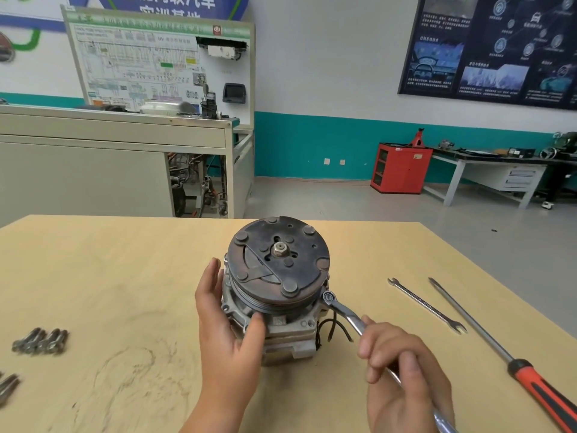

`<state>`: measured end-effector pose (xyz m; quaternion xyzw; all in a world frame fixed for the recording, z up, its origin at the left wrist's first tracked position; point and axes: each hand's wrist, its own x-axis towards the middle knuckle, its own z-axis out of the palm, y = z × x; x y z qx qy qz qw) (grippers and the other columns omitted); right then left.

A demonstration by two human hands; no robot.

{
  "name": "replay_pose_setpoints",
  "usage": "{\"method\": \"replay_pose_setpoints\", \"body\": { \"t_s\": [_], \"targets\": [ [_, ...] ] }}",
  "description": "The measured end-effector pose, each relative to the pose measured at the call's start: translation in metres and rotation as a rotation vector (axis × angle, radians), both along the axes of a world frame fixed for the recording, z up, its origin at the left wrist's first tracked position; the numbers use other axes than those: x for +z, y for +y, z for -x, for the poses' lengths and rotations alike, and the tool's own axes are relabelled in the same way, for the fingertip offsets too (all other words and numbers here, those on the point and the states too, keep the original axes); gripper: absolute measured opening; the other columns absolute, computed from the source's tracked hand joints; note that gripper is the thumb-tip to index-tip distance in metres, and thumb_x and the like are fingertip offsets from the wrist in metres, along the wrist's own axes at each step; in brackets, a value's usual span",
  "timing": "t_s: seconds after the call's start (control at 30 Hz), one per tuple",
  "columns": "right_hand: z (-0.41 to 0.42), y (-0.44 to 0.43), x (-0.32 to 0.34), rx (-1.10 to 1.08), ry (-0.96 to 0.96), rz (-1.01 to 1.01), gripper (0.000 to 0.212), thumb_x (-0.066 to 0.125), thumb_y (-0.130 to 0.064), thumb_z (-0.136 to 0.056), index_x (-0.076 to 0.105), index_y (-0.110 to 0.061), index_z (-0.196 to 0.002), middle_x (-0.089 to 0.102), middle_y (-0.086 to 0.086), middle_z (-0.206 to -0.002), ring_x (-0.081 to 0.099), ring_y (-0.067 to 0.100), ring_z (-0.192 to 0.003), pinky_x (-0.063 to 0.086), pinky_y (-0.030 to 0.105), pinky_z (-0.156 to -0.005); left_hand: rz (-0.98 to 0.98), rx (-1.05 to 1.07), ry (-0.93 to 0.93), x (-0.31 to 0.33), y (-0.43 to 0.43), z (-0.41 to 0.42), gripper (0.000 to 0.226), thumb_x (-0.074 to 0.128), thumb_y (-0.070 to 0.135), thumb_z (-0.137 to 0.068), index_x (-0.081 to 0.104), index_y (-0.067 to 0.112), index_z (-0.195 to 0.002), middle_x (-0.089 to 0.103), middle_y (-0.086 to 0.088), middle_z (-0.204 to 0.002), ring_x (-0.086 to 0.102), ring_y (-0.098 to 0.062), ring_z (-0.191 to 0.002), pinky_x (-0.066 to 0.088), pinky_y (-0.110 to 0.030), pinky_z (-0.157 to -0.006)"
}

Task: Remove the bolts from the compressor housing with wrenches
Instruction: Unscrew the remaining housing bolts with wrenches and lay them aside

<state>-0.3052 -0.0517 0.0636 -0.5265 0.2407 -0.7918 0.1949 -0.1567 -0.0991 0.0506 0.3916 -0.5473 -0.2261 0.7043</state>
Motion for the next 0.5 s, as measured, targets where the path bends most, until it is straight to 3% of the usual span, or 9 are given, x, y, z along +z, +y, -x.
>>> {"method": "replay_pose_setpoints", "body": {
  "t_s": [0.07,0.13,0.2,0.27,0.4,0.5],
  "targets": [
    [0.001,-0.001,-0.002,0.039,-0.162,-0.078,0.048,0.026,-0.004,-0.08,0.059,-0.023,-0.052,0.04,-0.007,-0.043,0.049,0.013,-0.052,0.052,0.025,-0.082,-0.004,-0.005,0.01,-0.001,-0.001,0.0,0.067,0.05,0.041,-0.07,0.029,0.045,-0.134,0.041,0.009,-0.144,0.041,-0.008,-0.134,0.037,-0.032,-0.109],
    [0.002,0.0,0.003,0.102,-0.317,-0.164,0.047,0.027,-0.008,-0.079,0.055,-0.022,-0.045,0.026,0.001,-0.041,0.047,0.012,-0.049,0.053,0.023,-0.078,0.006,-0.013,0.009,-0.002,-0.001,-0.001,0.064,0.05,0.039,-0.071,0.033,0.041,-0.132,0.047,0.011,-0.139,0.047,-0.01,-0.129,0.04,-0.033,-0.106],
    [0.01,-0.003,0.015,0.219,-0.415,-0.229,0.037,0.046,-0.014,-0.078,0.051,-0.022,-0.043,0.02,0.0,-0.04,0.044,0.012,-0.046,0.054,0.024,-0.073,0.0,-0.018,0.01,-0.001,-0.003,-0.003,0.061,0.049,0.039,-0.07,0.037,0.042,-0.129,0.051,0.019,-0.133,0.05,-0.006,-0.124,0.043,-0.025,-0.1],
    [0.026,-0.013,0.031,0.373,-0.462,-0.31,0.026,0.059,-0.029,-0.064,0.047,-0.021,-0.043,0.023,-0.007,-0.037,0.039,0.011,-0.041,0.055,0.026,-0.069,-0.024,-0.028,0.015,-0.001,-0.005,-0.006,0.06,0.049,0.04,-0.067,0.039,0.043,-0.126,0.054,0.019,-0.129,0.053,-0.008,-0.121,0.046,-0.028,-0.097],
    [0.053,-0.06,0.062,0.664,-0.412,-0.561,0.03,0.044,-0.028,-0.073,0.047,-0.018,-0.045,0.024,-0.01,-0.033,0.033,0.006,-0.032,0.052,0.025,-0.053,-0.077,-0.067,0.022,-0.002,-0.008,-0.01,0.059,0.047,0.04,-0.063,0.046,0.041,-0.122,0.061,0.013,-0.119,0.06,-0.02,-0.107,0.049,-0.05,-0.087],
    [0.051,-0.098,0.077,0.913,-0.233,-0.723,0.034,0.038,-0.027,-0.08,0.052,-0.017,-0.05,0.017,-0.01,-0.036,0.035,0.003,-0.028,0.051,0.022,-0.05,-0.091,-0.071,0.027,-0.001,-0.007,-0.008,0.058,0.048,0.039,-0.063,0.048,0.041,-0.121,0.061,0.011,-0.118,0.059,-0.018,-0.107,0.049,-0.048,-0.088]
  ]
}}
